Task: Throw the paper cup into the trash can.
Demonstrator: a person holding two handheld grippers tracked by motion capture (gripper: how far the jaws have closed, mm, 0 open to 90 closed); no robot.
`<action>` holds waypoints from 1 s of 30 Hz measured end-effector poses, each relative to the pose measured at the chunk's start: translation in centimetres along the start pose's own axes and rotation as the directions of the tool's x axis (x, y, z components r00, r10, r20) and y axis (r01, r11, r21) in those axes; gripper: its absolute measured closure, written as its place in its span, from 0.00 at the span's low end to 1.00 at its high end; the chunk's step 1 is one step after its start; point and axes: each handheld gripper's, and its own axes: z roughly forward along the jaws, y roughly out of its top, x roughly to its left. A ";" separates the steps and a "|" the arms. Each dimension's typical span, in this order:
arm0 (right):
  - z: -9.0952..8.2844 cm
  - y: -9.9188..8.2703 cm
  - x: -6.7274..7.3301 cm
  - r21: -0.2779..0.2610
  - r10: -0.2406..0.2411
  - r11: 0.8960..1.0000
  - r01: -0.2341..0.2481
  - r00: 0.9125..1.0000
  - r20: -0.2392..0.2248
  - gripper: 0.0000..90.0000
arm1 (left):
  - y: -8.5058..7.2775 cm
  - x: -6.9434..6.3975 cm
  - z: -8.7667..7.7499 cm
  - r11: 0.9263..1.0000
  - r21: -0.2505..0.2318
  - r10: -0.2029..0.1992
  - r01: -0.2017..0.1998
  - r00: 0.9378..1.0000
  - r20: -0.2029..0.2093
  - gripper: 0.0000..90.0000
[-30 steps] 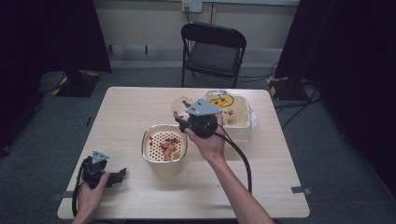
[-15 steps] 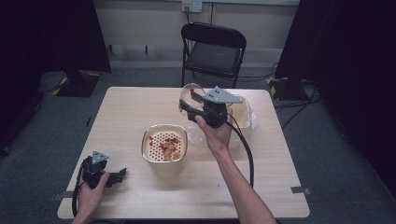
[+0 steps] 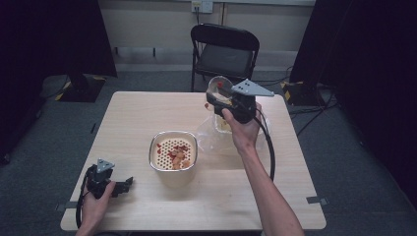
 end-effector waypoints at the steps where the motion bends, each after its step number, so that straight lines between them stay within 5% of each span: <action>1: -0.1 0.0 -0.4 0.001 0.003 1.000 -0.003 1.000 0.006 0.56 | 0.0 0.0 0.0 1.000 0.000 0.000 0.000 1.000 0.000 0.00; 20: -1.4 -0.8 -6.4 0.081 0.052 0.995 -0.063 0.990 0.130 0.55 | 0.0 0.0 0.0 1.000 0.000 0.000 0.000 1.000 0.000 0.00; 30: -0.8 -2.2 -8.3 0.158 0.068 0.983 -0.091 0.987 0.147 0.50 | 0.0 0.0 0.0 1.000 0.000 0.000 0.000 1.000 0.000 0.00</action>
